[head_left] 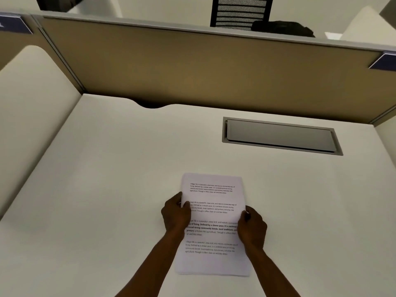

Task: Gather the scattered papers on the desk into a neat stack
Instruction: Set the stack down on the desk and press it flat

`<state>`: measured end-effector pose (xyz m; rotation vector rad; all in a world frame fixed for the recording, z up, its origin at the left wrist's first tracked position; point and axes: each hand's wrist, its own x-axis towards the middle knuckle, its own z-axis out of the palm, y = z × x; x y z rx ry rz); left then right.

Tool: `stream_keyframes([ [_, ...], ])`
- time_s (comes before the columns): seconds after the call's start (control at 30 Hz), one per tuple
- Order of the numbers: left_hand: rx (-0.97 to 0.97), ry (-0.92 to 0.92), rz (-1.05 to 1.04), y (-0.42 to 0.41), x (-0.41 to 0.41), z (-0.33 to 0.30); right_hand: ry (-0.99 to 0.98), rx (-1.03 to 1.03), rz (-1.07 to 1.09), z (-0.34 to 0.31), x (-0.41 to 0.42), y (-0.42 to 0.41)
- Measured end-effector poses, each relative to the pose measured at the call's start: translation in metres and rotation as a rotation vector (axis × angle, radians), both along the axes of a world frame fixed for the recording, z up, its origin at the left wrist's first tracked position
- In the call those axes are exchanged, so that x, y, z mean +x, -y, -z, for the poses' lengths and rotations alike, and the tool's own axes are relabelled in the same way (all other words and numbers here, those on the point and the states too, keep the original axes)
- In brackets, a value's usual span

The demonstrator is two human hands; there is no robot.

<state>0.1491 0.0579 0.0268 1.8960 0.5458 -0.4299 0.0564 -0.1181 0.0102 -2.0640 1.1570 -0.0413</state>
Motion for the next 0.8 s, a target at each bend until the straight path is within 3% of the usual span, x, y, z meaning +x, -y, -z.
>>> stream_keyframes([
  [0.27,0.091,0.105,0.061,-0.017,0.061,-0.006,0.056,0.147,-0.026,-0.014,0.045,0.017],
  [0.57,0.117,0.282,0.104,0.003,0.204,-0.040,0.217,0.095,0.030,-0.046,0.196,0.037],
  [0.8,0.141,0.126,0.167,0.028,0.282,-0.025,0.082,0.078,-0.039,-0.022,0.270,0.044],
])
